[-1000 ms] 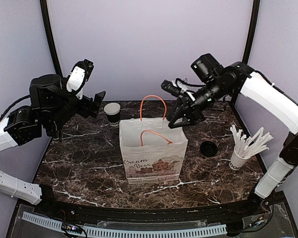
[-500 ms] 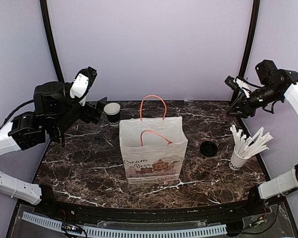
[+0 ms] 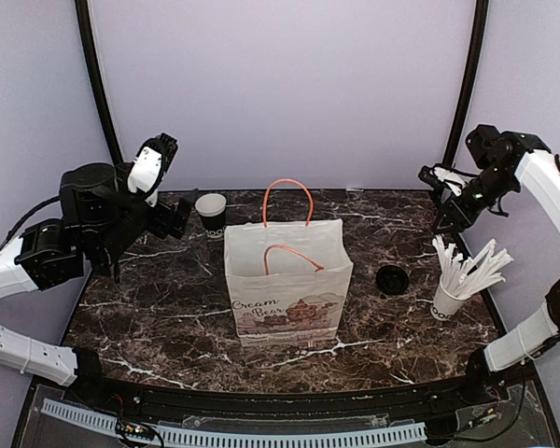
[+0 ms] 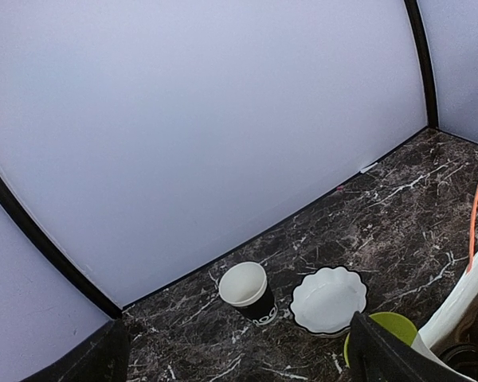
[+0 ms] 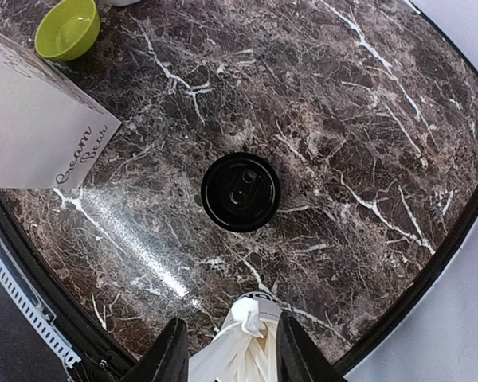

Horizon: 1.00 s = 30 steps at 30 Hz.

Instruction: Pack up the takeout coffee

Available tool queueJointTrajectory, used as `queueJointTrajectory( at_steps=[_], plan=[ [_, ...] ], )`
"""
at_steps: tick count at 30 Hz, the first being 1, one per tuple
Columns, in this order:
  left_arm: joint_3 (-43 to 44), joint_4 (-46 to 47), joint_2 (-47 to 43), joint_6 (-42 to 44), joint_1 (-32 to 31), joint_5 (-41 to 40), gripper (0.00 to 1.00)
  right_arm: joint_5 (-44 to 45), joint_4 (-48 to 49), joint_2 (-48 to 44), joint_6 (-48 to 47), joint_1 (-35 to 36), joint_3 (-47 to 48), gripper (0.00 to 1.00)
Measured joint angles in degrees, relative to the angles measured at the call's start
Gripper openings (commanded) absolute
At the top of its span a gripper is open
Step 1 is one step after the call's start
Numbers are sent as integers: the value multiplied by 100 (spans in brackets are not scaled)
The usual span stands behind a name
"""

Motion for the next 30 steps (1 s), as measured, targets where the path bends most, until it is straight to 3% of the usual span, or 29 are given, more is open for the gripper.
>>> queueJointTrajectory(
  at_steps=[10, 16, 23, 30],
  plan=[
    [-85, -37, -411, -177, 0, 35, 97, 262, -68, 243, 22, 0, -212, 24],
    [-85, -39, -389, -210, 0, 63, 97, 393, -70, 251, 35, 0, -284, 0],
    [-85, -42, -352, -212, 0, 72, 97, 481, -96, 254, 17, 0, -236, 0],
    [-85, -39, -240, -181, 0, 70, 98, 896, -348, 295, -175, 2, 861, 0]
  ],
)
